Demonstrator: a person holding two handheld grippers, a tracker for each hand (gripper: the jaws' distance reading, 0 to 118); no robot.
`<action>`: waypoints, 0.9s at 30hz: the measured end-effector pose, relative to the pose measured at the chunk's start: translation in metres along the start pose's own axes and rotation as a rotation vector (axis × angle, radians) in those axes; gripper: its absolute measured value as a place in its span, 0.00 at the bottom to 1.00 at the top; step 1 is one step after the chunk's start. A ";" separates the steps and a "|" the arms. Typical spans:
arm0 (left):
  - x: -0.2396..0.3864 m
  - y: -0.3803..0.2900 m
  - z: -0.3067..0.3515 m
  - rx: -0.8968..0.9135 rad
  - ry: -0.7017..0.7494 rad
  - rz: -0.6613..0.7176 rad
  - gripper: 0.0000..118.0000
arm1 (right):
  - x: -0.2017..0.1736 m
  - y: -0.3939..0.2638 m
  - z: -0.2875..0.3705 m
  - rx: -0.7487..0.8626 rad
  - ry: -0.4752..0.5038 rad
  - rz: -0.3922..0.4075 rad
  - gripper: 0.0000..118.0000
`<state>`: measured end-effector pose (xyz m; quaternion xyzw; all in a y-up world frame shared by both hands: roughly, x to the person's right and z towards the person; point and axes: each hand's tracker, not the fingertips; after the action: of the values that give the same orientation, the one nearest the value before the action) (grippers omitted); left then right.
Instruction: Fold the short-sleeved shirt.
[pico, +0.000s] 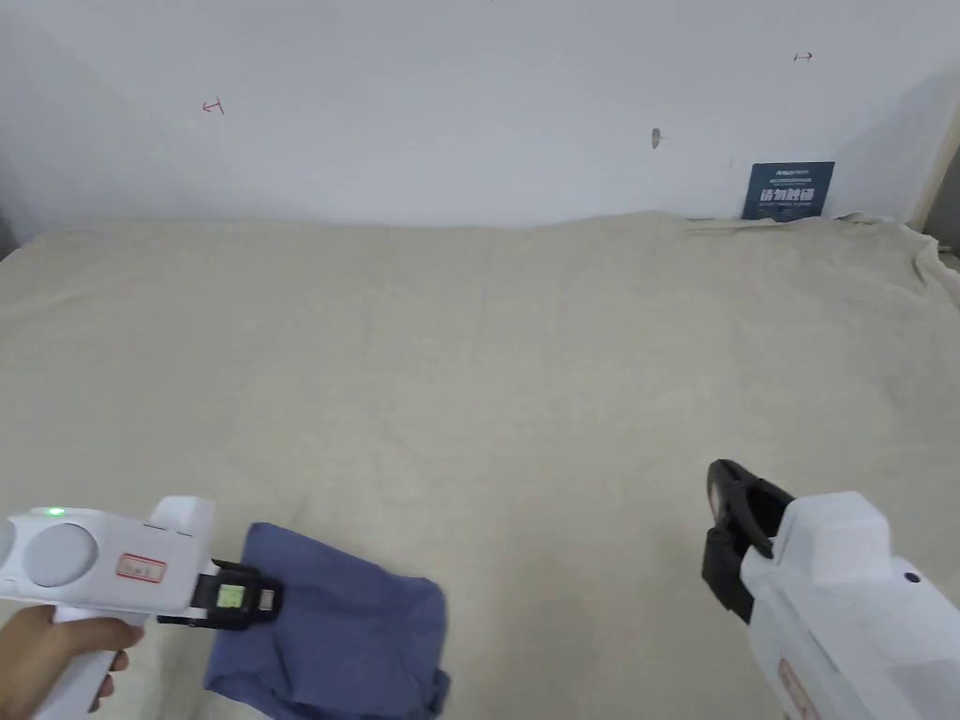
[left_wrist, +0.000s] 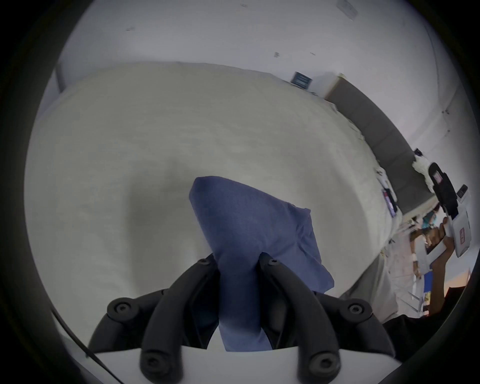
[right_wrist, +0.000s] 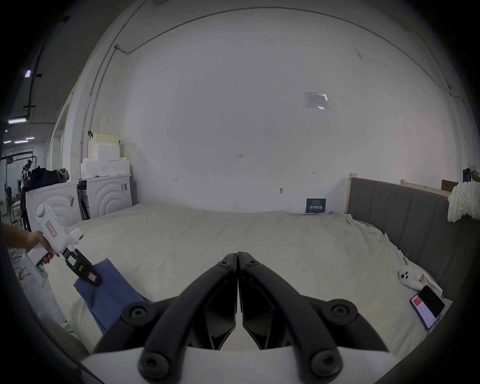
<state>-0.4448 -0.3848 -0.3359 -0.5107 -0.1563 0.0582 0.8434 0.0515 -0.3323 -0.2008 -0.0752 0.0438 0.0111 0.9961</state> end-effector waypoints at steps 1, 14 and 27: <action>-0.009 0.001 0.012 0.003 0.035 0.009 0.19 | -0.001 0.003 0.000 0.006 -0.005 0.001 0.00; -0.142 0.007 0.080 -0.067 0.409 0.090 0.19 | -0.019 0.011 -0.012 0.011 -0.032 0.011 0.00; -0.165 -0.023 0.033 -0.082 0.518 0.208 0.26 | -0.026 0.001 -0.025 -0.037 -0.032 0.007 0.00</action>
<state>-0.6128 -0.4106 -0.3357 -0.5557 0.1153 0.0055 0.8233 0.0230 -0.3359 -0.2233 -0.0934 0.0281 0.0165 0.9951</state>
